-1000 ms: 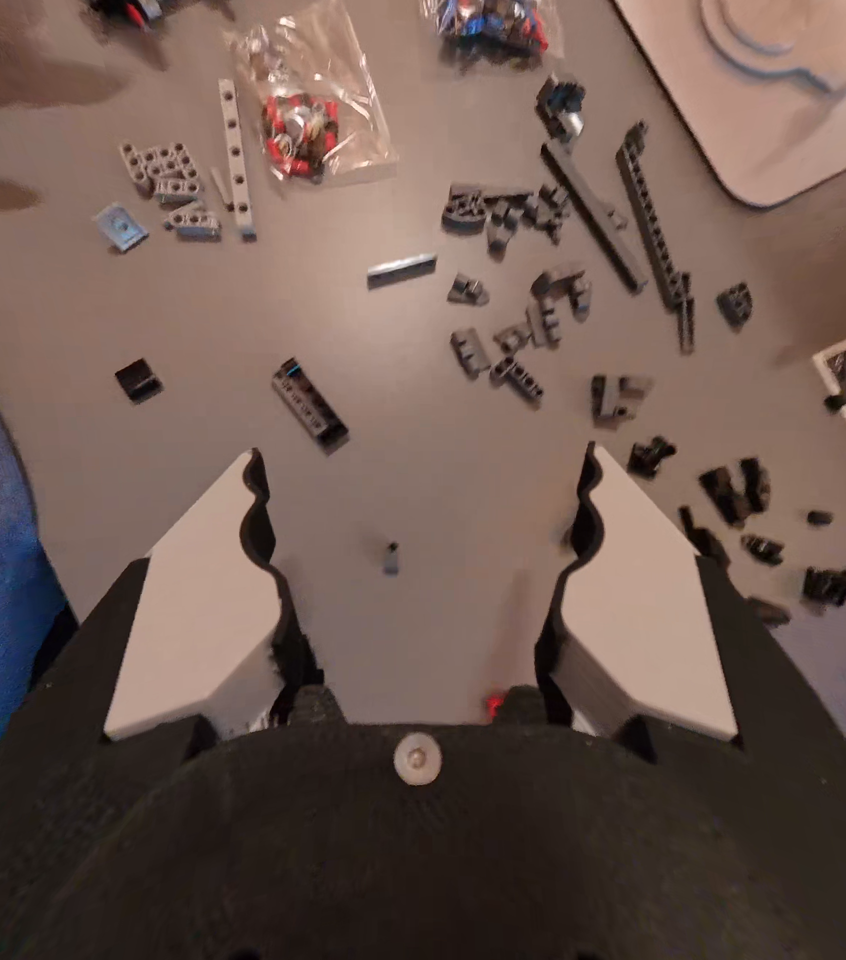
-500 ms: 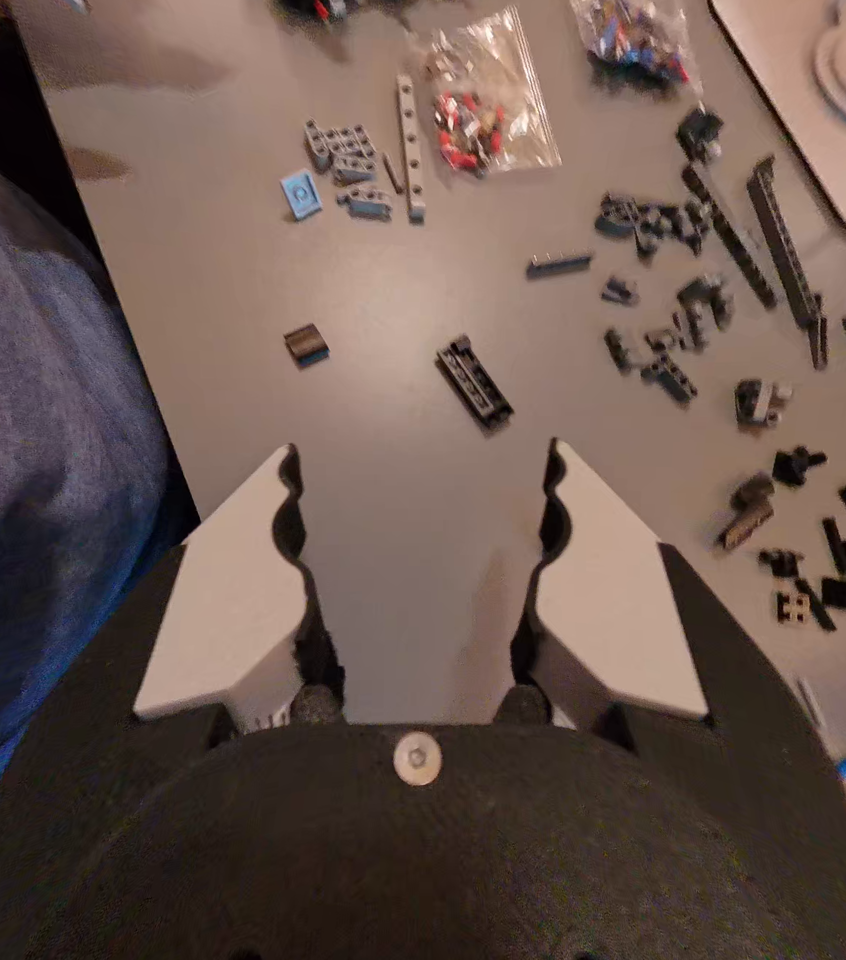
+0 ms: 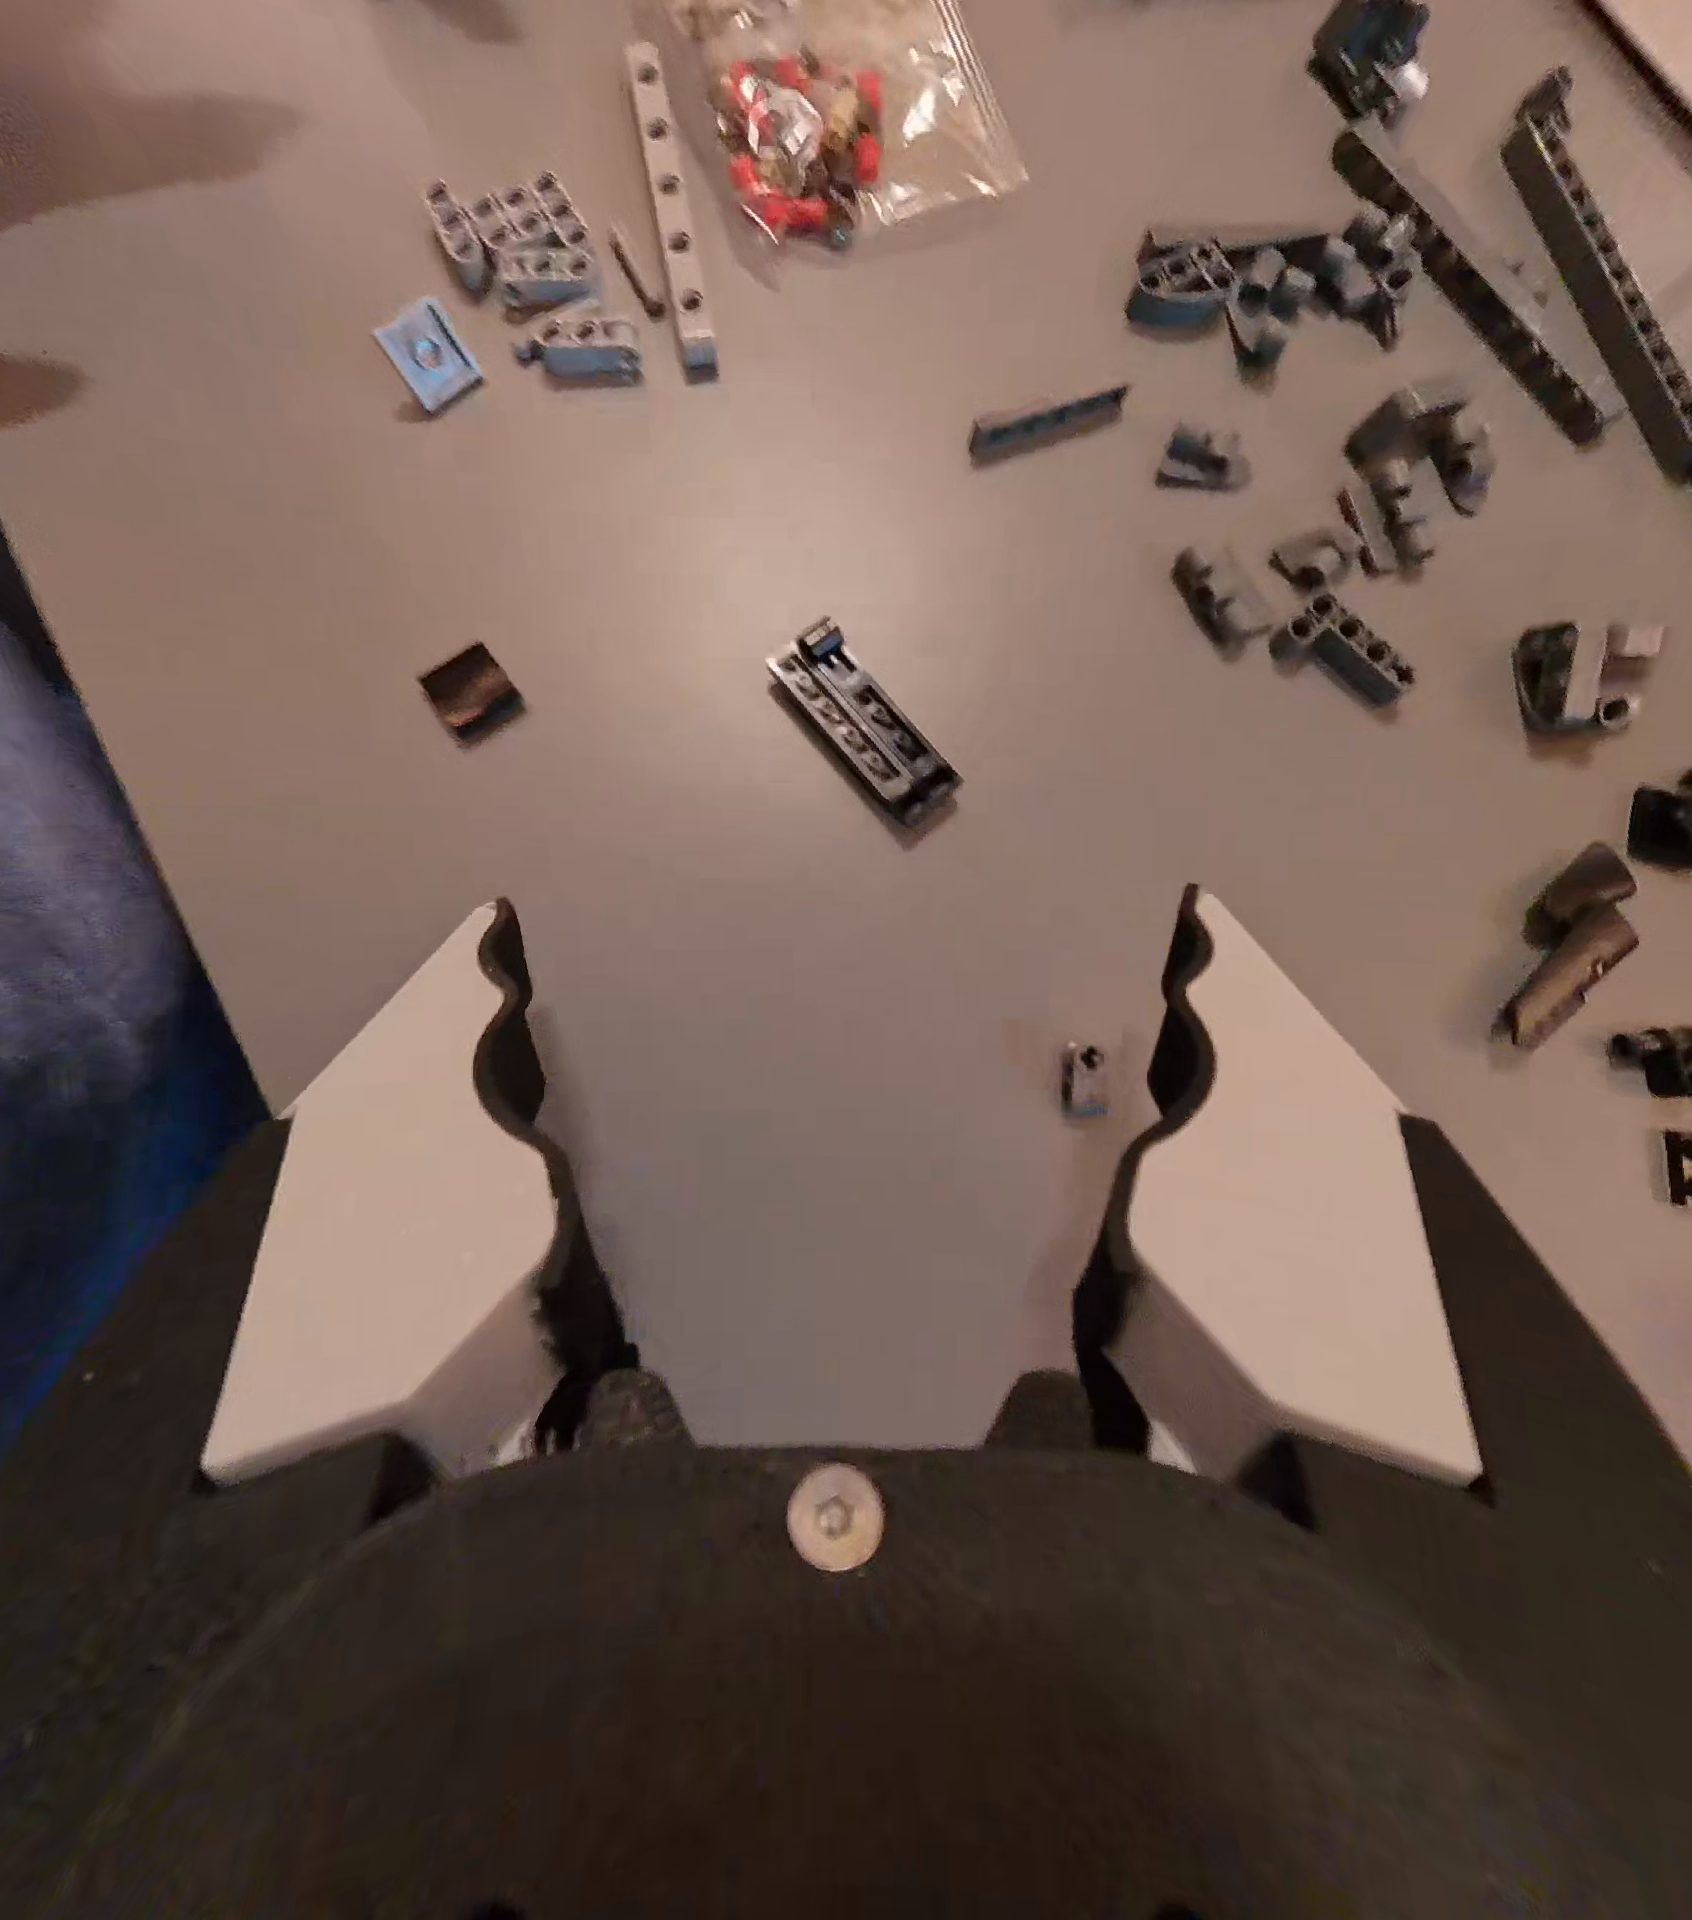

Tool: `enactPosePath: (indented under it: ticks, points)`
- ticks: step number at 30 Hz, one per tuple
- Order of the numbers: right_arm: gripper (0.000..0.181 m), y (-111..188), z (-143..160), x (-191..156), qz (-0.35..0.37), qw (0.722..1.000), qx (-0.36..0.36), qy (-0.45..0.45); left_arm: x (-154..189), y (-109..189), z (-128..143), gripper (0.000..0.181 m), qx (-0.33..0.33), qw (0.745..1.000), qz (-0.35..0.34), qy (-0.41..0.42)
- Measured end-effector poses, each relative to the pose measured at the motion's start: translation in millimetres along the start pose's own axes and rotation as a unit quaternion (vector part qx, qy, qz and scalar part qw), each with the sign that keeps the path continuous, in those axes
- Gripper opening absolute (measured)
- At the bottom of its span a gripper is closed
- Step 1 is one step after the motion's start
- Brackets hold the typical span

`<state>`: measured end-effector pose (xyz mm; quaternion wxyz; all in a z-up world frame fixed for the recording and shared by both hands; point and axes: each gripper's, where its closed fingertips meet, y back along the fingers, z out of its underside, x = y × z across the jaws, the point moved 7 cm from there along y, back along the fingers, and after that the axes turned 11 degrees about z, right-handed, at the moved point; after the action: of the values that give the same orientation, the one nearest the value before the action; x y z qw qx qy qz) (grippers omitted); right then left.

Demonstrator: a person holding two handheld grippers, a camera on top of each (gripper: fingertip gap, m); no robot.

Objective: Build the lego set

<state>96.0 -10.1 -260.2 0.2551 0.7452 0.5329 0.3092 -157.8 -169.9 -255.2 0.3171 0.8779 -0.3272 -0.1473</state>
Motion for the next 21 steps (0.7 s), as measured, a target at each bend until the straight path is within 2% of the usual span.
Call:
enactPosePath:
  ticks: [2,4,6,7,9,11,12,14,17,21]
  points:
    - [0.12,-5,7,4,0.016,1.0,-0.004,0.004,1,-9,-3,0.089,-0.004,1.0,0.004,-0.006]
    - [0.125,-10,11,4,0.023,1.0,0.001,0.007,0,-17,-6,0.079,-0.003,1.0,0.007,-0.001]
    - [0.135,-11,13,1,0.0,1.0,0.005,-0.001,-1,-24,-7,0.078,-0.011,1.0,0.005,0.007]
    - [0.134,-8,13,-2,-0.007,1.0,0.008,-0.001,-1,-25,-7,0.078,-0.015,1.0,0.004,0.007]
    - [0.128,5,18,-5,-0.012,1.0,0.008,0.004,-1,-24,-7,0.073,-0.016,1.0,-0.001,0.018]
    - [0.121,21,24,-1,0.013,1.0,0.018,0.008,-3,-20,-5,0.063,-0.009,0.999,-0.023,0.033]
    - [0.122,29,29,2,0.023,0.999,0.023,0.005,-5,-19,-5,0.058,-0.007,0.998,-0.041,0.041]
    - [0.125,44,38,8,0.032,0.999,0.027,-0.019,-3,-19,-5,0.048,-0.008,0.998,-0.034,0.052]
    - [0.137,63,52,9,0.027,0.998,0.036,-0.035,-3,-19,-7,0.043,-0.011,0.998,-0.043,0.054]
    - [0.134,82,63,5,0.04,0.997,0.059,-0.024,1,-19,-12,0.038,-0.014,0.998,-0.045,0.052]
